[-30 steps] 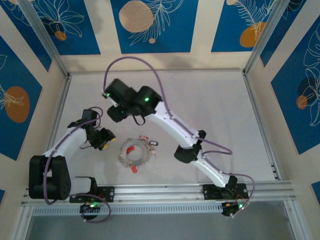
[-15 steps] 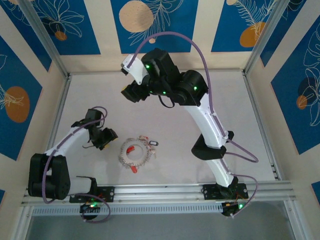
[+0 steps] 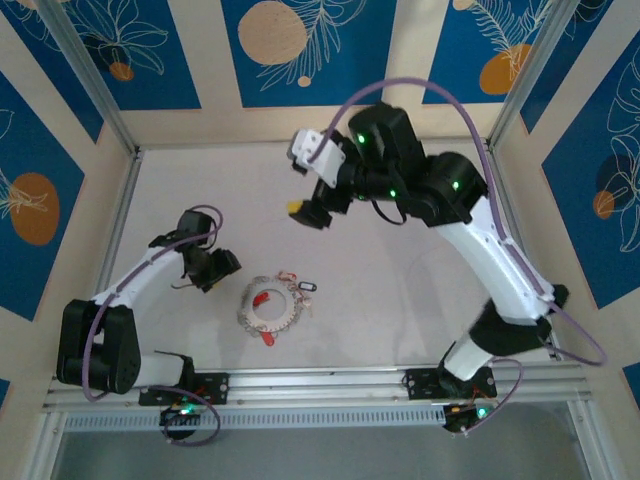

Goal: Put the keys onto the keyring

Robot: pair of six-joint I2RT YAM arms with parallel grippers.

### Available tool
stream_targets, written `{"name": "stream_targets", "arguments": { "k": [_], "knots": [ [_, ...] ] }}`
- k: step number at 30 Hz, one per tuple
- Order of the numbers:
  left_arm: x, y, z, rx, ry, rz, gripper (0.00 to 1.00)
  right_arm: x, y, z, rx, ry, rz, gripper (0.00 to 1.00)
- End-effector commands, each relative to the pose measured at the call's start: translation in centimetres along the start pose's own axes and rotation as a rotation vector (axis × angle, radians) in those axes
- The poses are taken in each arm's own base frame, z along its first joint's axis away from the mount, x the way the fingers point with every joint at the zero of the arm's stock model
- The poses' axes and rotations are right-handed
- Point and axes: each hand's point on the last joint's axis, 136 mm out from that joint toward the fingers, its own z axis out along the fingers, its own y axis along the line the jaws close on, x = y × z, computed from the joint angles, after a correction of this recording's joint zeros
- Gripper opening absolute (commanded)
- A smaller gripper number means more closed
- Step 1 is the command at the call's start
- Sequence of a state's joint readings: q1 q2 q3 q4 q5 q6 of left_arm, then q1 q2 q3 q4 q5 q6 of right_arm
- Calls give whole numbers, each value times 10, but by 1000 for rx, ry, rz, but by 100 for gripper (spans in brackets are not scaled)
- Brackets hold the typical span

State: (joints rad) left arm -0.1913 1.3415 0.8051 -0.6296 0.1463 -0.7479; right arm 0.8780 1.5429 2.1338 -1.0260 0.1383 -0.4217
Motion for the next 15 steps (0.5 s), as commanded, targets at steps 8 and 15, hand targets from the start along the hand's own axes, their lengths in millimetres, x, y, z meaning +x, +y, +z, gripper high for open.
{"name": "stream_targets", "arguments": {
  "k": [8,15],
  "knots": [
    [-10,-23,-12,-44,-53,147,54,81,35,32,29,-183,196,99],
    [16,-22,4,-69,54,198,43,144,51,46,72,-163,395,99]
  ]
}}
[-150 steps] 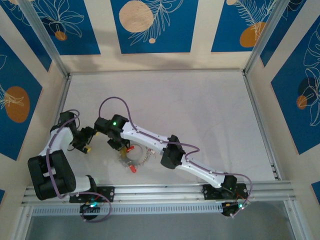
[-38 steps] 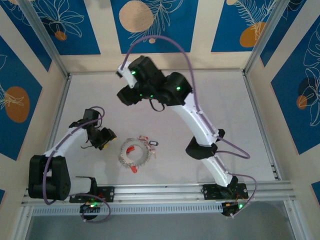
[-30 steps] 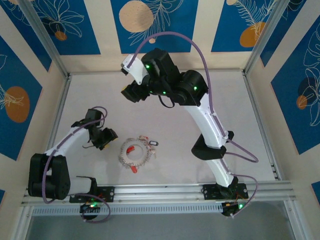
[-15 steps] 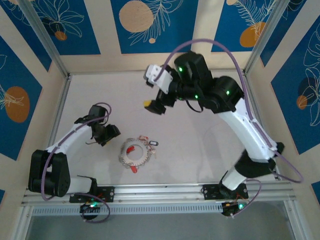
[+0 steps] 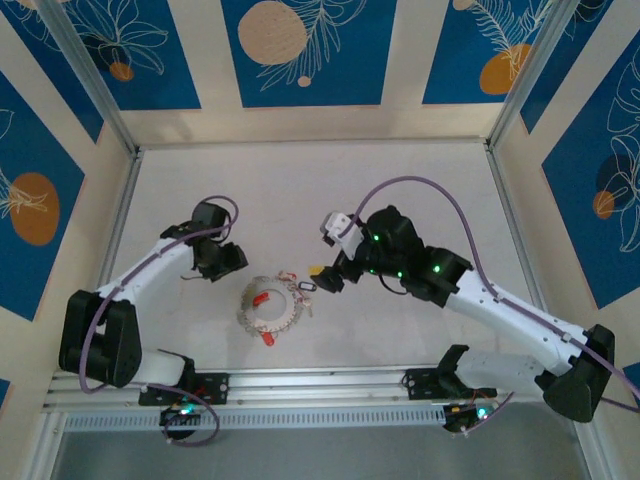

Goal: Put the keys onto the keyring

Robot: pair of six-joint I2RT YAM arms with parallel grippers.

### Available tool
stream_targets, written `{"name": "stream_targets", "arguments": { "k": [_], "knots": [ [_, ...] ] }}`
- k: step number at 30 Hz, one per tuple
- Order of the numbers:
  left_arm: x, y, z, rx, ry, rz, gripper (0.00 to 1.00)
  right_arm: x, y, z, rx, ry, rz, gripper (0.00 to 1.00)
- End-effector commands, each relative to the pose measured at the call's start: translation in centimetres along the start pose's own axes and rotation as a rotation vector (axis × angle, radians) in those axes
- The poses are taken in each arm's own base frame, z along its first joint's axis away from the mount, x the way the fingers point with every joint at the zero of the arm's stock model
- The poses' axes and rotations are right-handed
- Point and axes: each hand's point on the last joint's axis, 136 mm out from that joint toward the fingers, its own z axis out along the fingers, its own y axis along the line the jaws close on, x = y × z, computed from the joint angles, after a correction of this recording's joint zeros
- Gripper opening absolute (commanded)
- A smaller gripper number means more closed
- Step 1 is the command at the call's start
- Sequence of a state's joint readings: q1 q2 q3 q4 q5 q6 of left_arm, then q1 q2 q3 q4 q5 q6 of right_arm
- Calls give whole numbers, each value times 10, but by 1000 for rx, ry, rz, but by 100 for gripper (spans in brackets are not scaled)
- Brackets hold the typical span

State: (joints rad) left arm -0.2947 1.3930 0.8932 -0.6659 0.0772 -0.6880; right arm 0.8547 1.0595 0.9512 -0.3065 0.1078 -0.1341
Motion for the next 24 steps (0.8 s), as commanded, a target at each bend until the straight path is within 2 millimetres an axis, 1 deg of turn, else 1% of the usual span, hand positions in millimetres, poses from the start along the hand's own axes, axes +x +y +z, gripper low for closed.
{"name": "stream_targets", "arguments": {
  "k": [1,3,5,10,12,14,16,18,21,24],
  "knots": [
    [20,1,9,-40,85,54,41,-19,-13,-8,73,-147,117,99],
    [25,4,12,-77,108,66,40,-10,-15,-4,83,-145,166,99],
    [31,7,12,-91,124,69,39,-1,-10,2,49,-134,206,99],
    [47,9,3,-50,150,71,33,16,-4,22,11,-86,290,99],
    [53,3,5,-1,169,88,20,21,-2,29,3,-67,302,99],
    [55,2,9,5,180,107,18,21,-1,36,-4,-62,304,99],
    [53,8,13,-38,184,127,18,20,-1,41,-10,-58,307,99],
    [52,8,17,-47,192,150,19,17,1,45,-22,-56,307,99],
    [51,1,23,-21,211,169,20,14,3,48,-27,-54,307,99],
    [49,0,30,-32,215,186,20,14,2,49,-20,-56,306,99]
  ]
}}
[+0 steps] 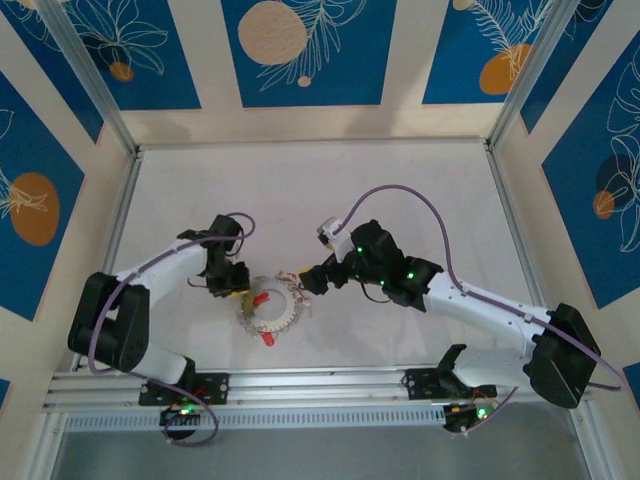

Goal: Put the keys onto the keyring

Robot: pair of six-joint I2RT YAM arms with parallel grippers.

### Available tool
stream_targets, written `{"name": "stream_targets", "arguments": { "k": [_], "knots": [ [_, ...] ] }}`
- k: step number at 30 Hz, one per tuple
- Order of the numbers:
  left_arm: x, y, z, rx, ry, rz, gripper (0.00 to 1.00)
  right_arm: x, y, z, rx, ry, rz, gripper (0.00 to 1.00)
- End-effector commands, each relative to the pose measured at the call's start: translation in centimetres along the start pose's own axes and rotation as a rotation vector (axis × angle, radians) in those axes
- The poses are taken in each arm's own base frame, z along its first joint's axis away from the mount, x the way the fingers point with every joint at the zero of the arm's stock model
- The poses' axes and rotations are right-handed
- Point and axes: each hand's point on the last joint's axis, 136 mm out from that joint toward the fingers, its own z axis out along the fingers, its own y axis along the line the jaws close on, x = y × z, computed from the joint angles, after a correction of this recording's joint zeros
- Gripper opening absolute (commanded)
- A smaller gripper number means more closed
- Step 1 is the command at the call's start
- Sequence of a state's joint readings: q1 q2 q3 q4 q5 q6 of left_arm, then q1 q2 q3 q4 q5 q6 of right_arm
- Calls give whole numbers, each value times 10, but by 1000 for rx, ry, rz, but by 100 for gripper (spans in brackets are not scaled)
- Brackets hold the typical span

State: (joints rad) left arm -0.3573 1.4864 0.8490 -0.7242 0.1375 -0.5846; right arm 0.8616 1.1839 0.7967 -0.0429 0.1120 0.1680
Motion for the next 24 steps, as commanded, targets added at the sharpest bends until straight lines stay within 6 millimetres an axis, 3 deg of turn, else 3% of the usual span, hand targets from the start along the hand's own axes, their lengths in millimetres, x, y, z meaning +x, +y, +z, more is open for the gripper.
{"name": "stream_targets", "arguments": {
  "k": [1,18,23,24],
  "knots": [
    [-5,-9,2,10,4,54,20,-25,9,-4,-26,-70,3,99],
    [-12,-18,9,36,1,129,20,-26,9,-5,-13,-69,-22,99],
    [-6,-21,9,59,32,126,17,-25,7,-7,-2,-71,-31,99],
    [-6,-23,9,73,30,138,11,-25,5,-8,6,-73,-31,99]
  ]
}}
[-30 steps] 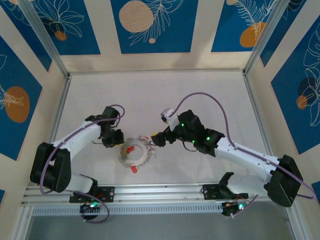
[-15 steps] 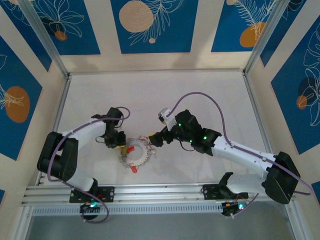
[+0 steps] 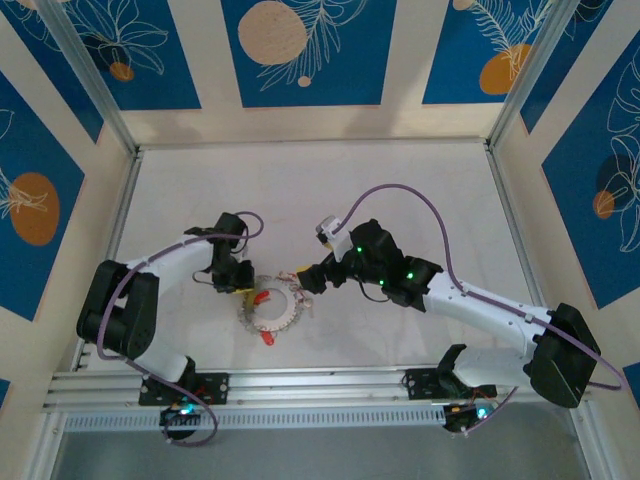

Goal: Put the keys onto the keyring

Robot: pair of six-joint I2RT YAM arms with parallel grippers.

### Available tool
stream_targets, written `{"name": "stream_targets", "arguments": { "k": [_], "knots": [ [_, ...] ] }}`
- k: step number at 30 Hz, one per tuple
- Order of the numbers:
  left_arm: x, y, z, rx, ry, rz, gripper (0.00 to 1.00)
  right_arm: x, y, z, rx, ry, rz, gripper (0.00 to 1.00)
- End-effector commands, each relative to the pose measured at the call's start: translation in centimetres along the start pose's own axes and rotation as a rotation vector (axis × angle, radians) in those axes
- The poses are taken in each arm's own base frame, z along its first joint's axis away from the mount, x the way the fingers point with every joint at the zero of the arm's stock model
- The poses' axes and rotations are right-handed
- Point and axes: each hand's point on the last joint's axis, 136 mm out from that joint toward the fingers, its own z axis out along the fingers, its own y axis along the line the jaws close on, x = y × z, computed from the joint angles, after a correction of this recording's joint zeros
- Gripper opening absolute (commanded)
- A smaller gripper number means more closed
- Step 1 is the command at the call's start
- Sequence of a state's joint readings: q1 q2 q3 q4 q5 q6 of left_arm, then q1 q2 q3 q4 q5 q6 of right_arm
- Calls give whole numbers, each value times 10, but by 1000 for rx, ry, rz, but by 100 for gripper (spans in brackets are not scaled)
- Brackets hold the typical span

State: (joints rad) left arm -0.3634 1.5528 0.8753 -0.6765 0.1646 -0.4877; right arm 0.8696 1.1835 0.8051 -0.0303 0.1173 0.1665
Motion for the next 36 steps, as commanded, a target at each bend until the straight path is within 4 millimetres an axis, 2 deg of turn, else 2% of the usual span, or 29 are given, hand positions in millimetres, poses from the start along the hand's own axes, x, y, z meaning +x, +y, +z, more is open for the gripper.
{"name": "stream_targets", "arguments": {
  "k": [1,10,16,26,31,36],
  "knots": [
    [2,-13,-1,49,21,41,11,-18,0,-7,18,-55,-19,99],
    [4,-4,-4,-8,35,50,11,-16,-6,-9,42,-67,-9,99],
    [5,0,-2,-33,39,54,16,-16,-9,-8,52,-74,-3,99],
    [5,-3,4,-39,43,75,10,-18,-11,-9,58,-84,6,99],
    [-1,-6,-10,-37,-6,101,8,-19,-12,-10,66,-86,8,99],
    [-11,-28,-35,58,-100,200,0,-19,-20,-10,90,-96,6,99]
  ]
}}
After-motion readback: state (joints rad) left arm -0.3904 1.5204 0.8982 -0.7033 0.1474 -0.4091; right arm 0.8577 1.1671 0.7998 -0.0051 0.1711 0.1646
